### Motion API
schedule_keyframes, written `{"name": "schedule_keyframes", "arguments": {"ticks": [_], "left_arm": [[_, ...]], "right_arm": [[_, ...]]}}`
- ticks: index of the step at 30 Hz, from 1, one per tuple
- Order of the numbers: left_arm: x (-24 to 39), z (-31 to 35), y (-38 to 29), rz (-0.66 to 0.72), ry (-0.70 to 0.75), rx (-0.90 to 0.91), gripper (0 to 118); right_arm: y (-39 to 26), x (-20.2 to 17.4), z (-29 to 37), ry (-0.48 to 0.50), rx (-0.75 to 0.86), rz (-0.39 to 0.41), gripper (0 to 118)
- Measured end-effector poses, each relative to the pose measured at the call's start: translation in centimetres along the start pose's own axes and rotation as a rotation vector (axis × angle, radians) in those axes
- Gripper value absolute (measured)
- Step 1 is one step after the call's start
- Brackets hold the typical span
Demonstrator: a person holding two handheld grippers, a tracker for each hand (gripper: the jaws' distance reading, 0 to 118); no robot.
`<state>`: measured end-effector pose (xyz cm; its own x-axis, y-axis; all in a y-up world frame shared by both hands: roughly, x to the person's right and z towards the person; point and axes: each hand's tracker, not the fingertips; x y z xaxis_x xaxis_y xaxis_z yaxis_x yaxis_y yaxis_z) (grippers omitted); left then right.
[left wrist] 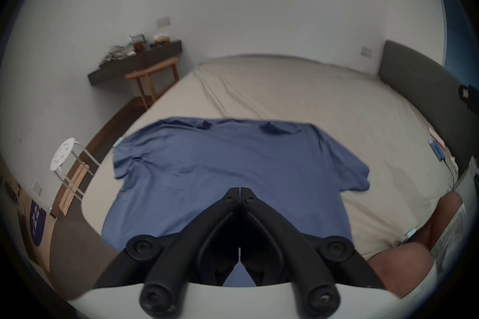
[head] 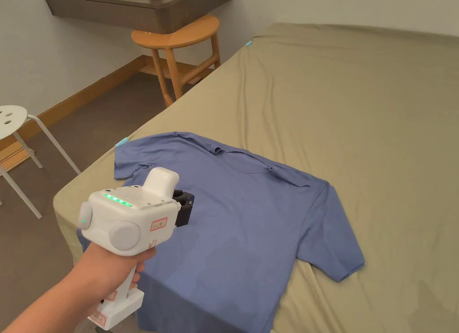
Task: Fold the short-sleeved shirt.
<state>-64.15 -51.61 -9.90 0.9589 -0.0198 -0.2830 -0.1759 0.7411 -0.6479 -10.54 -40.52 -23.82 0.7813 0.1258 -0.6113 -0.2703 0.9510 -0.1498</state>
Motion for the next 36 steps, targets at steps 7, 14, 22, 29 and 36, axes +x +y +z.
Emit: {"name": "schedule_keyframes", "arguments": {"ticks": [7,14,22,29,36], "left_arm": [[-3.2,-9.3,1.4,-0.102,-0.080,-0.214,60],[-4.7,-16.4,2.6,-0.113,-0.101,-0.412,81],[-5.6,-19.1,3.5,-0.078,-0.115,-0.505,93],[-5.7,-18.8,3.3,-0.060,-0.117,-0.516,90],[-6.0,-17.2,3.4,-0.007,-0.169,-0.520,6]], "right_arm": [[-0.6,-0.7,-2.7,-0.004,-0.047,-0.012,0],[-1.5,-1.0,-4.5,-0.005,-0.076,-0.009,0],[-2.3,-1.1,-5.8,-0.005,-0.107,0.002,0],[-2.4,-1.4,-6.6,0.012,-0.108,-0.021,0],[-2.2,-1.5,-6.5,0.018,-0.094,-0.021,0]]}}
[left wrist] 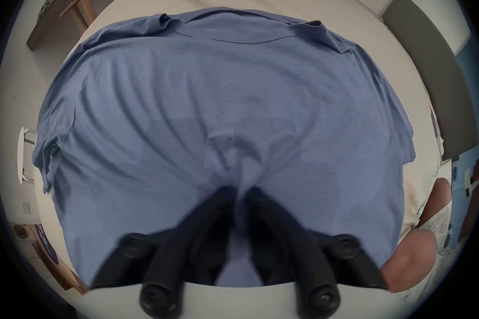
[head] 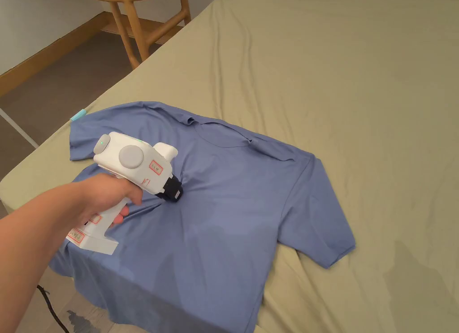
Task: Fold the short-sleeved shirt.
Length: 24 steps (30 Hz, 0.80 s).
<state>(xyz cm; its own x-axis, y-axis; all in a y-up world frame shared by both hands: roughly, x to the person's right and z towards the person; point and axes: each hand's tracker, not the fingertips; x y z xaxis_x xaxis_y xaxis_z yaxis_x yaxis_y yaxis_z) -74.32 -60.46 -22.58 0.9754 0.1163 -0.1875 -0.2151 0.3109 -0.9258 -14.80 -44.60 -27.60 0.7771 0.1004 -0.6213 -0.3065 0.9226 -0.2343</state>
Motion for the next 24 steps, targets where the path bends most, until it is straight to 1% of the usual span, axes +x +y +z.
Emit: {"name": "schedule_keyframes", "arguments": {"ticks": [1,5,7,10,13,16,18,21,22,24], "left_arm": [[0.0,-0.1,0.1,0.000,0.008,0.008,3],[0.3,0.5,0.1,0.028,0.016,0.028,0],[0.4,1.0,-0.2,0.056,0.006,0.045,0],[0.5,1.3,-0.2,0.037,0.022,0.087,0],[0.9,2.7,-1.3,0.074,0.021,0.156,0],[0.7,4.5,-2.8,0.113,-0.008,0.231,0],[1.2,6.1,-3.8,0.151,-0.063,0.282,0],[1.1,7.2,-4.6,0.166,-0.066,0.313,0],[1.1,7.6,-4.9,0.161,-0.053,0.350,0],[1.2,8.4,-5.5,0.184,-0.076,0.378,0]], "right_arm": [[0.0,0.0,0.0,-0.003,0.000,-0.001,0],[0.0,0.4,0.3,-0.007,-0.005,-0.016,0],[-0.1,0.5,0.5,-0.011,-0.004,-0.014,0],[-0.3,1.0,0.9,-0.017,-0.003,-0.020,0],[-0.4,1.4,1.1,-0.026,-0.006,-0.034,0],[-0.3,1.8,1.4,-0.035,-0.002,-0.043,0],[-0.3,2.0,1.6,-0.040,0.001,-0.044,0],[-0.3,2.3,1.8,-0.047,0.004,-0.050,0],[-0.2,2.4,1.9,-0.049,0.006,-0.053,0],[-0.2,2.5,2.0,-0.054,0.009,-0.055,0]]}}
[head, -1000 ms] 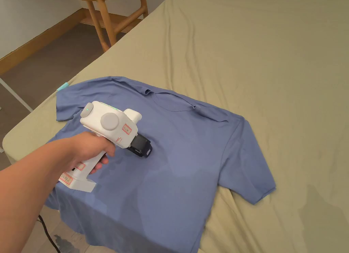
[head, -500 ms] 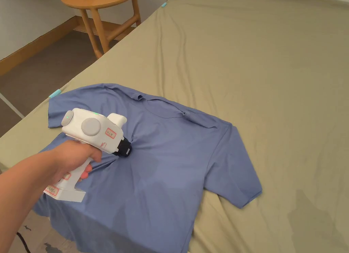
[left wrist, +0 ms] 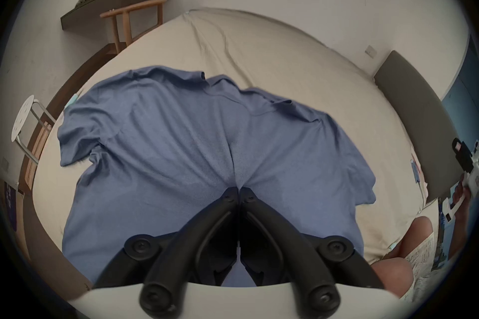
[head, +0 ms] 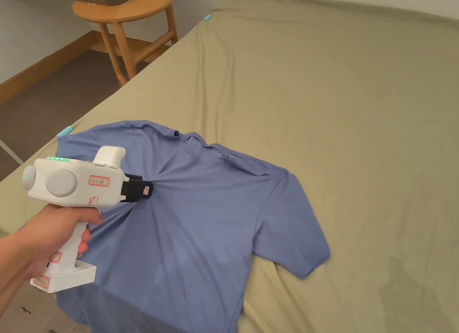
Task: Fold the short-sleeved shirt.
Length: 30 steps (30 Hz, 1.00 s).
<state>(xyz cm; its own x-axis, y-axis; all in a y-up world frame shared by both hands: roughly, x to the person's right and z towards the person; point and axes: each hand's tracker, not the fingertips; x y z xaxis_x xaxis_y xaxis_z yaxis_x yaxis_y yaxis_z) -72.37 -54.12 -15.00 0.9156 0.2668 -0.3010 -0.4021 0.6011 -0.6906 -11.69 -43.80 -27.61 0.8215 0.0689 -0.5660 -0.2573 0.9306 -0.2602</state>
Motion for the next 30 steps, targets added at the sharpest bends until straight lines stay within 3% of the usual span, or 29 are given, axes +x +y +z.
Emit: {"name": "schedule_keyframes", "arguments": {"ticks": [18,30], "left_arm": [[0.1,8.6,-0.6,0.138,-0.069,0.301,0],[8.6,17.0,4.8,-0.011,-0.139,0.517,0]], "right_arm": [[0.6,0.4,1.5,-0.010,0.027,-0.006,1],[1.4,1.9,4.3,-0.015,0.081,-0.063,0]]}}
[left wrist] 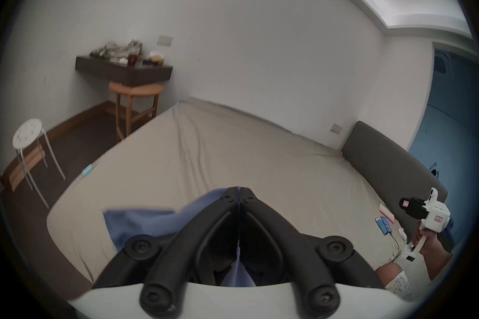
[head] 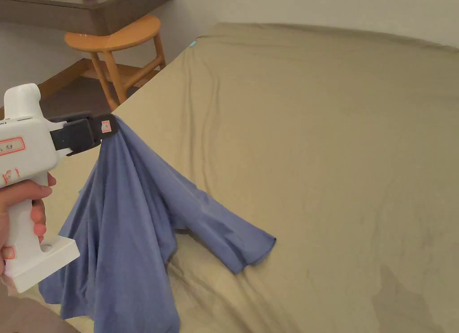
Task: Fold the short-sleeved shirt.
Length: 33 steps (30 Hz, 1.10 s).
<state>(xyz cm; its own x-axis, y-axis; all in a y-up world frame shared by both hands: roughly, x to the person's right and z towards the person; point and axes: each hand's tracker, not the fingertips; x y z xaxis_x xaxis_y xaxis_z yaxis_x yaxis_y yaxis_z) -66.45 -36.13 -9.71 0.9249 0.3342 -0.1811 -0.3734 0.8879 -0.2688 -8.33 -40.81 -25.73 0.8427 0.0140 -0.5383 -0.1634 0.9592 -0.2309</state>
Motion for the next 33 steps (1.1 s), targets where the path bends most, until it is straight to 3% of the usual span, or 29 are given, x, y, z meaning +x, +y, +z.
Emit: {"name": "schedule_keyframes", "arguments": {"ticks": [7,16,26,33], "left_arm": [[10.5,0.9,4.9,-0.125,-0.149,0.095,0],[26.9,-0.7,6.6,-0.191,-0.396,0.129,0],[45.7,-9.5,3.3,-0.207,-0.742,0.048,0],[53.9,-16.7,0.7,-0.150,-0.885,0.004,0]], "right_arm": [[0.6,2.9,4.0,-0.039,0.048,-0.012,0],[1.5,8.7,12.0,-0.204,0.125,-0.048,0],[-0.7,17.1,20.0,-0.435,0.152,-0.121,0],[-2.3,20.9,21.3,-0.536,0.122,-0.142,0]]}}
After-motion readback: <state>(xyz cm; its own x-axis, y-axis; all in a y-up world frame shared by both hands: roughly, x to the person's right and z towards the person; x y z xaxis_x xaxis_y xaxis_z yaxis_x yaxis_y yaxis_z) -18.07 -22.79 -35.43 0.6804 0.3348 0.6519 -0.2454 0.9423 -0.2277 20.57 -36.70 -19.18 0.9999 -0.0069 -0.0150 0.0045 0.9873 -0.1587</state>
